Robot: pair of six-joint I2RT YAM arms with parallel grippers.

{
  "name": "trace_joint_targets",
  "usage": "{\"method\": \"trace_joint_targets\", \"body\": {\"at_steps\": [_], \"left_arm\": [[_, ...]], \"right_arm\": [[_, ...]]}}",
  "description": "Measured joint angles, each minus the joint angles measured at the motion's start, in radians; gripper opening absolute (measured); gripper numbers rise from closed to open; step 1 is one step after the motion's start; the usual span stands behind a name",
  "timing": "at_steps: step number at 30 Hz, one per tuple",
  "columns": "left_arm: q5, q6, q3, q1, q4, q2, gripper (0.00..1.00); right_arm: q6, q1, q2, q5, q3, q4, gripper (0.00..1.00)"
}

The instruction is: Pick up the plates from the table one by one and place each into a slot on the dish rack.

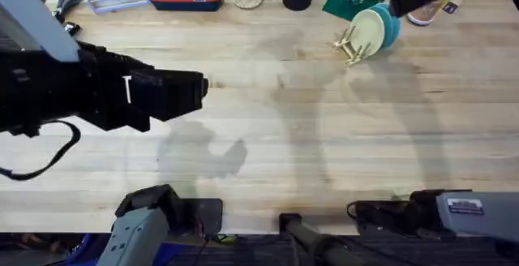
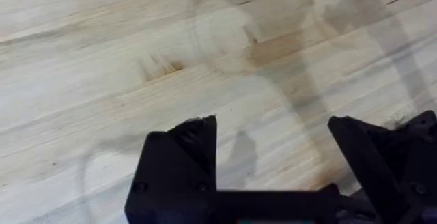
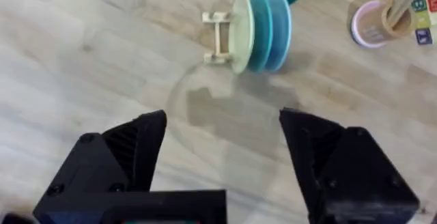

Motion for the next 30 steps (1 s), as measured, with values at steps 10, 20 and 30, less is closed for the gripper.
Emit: {"method": "trace_joint_targets", "body": {"at_steps": [10, 20, 30], "left_arm": [[0.000, 0.000, 0.000, 0.000, 0.000, 0.000, 0.994], [0.000, 0.000, 0.000, 0.000, 0.000, 0.000, 0.993], [0.000, 0.000, 0.000, 0.000, 0.000, 0.000, 0.993]], "right_arm": [[0.006, 0.000, -0.136, 0.000, 0.000, -0.184, 0.994], [0.028, 0.000, -0.208, 0.000, 0.000, -0.292, 0.994], [0.058, 0.000, -0.344, 0.000, 0.000, -0.331, 0.994]]}}
